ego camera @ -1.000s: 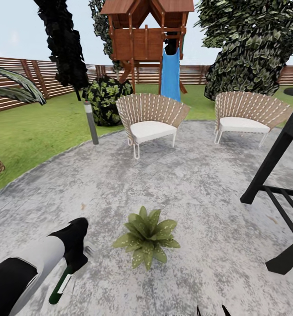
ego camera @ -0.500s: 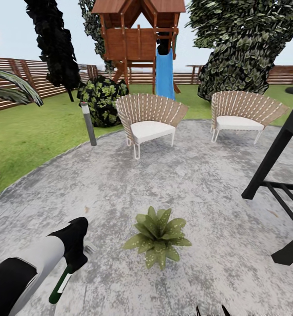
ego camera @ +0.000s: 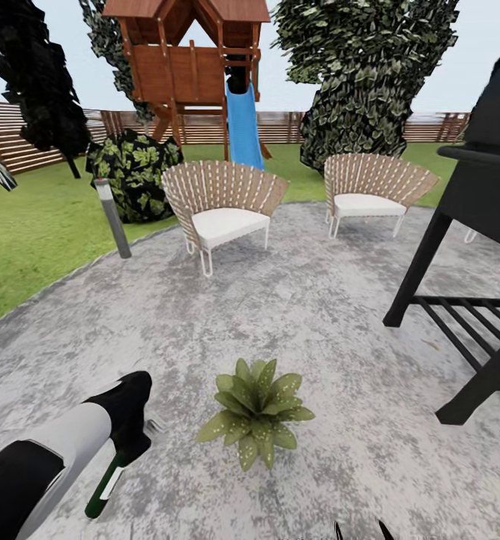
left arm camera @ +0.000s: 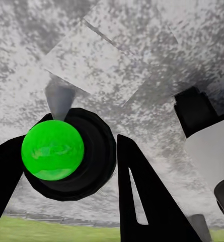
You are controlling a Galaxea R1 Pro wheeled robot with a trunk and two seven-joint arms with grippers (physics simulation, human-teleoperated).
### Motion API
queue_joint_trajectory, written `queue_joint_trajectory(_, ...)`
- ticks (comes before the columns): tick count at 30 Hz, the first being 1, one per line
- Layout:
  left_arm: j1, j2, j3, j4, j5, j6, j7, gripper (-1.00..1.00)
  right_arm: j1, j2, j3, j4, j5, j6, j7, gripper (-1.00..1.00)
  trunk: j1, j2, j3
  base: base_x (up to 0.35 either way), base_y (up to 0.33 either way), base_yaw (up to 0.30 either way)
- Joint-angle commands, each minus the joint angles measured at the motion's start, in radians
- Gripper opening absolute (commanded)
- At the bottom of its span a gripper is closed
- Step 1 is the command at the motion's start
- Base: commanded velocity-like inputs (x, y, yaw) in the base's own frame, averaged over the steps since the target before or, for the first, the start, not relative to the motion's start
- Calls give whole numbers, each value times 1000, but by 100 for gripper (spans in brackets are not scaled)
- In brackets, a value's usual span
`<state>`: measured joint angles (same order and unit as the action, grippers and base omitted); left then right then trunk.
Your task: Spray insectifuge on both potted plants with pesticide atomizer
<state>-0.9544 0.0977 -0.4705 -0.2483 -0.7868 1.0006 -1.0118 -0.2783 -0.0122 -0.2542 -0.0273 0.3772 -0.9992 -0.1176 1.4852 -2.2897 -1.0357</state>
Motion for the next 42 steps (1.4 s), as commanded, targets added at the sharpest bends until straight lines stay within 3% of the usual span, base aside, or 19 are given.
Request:
queue_joint_trajectory(1,0,0,0,-4,-9,5,-10,-100,-1,0,-2,1,11,-2,-10,100,0,0,-1,1,1,-300)
queue_joint_trajectory(4,0,3,6,-36,-9,6,-10,-100,-1,0,-2,0,11,-1,-10,100,0,0,-1,0,0,-300)
queue_joint_trajectory(5,-1,5,69,-62,-9,5,-10,-100,-1,0,-2,1,11,-1,-10,100,0,0,-1,0,0,-300)
queue_joint_trajectory(7,-1,4,80,-72,-10,4,-9,-100,-1,-1,-2,1,11,-1,-10,100,0,0,-1,0,0,-300)
queue_joint_trajectory(30,0,2,77,-74,-18,6,-8,-100,-1,0,-2,-1,11,-2,-10,100,0,0,-1,0,4,-298)
queue_joint_trajectory(34,15,17,75,-64,-18,4,-6,-100,-1,0,-2,0,11,-3,-9,100,0,0,-1,0,247,-61)
queue_joint_trajectory(42,25,7,73,-66,-19,6,-5,-100,-1,-1,0,-1,13,-1,-8,100,0,0,-1,31,303,-2)
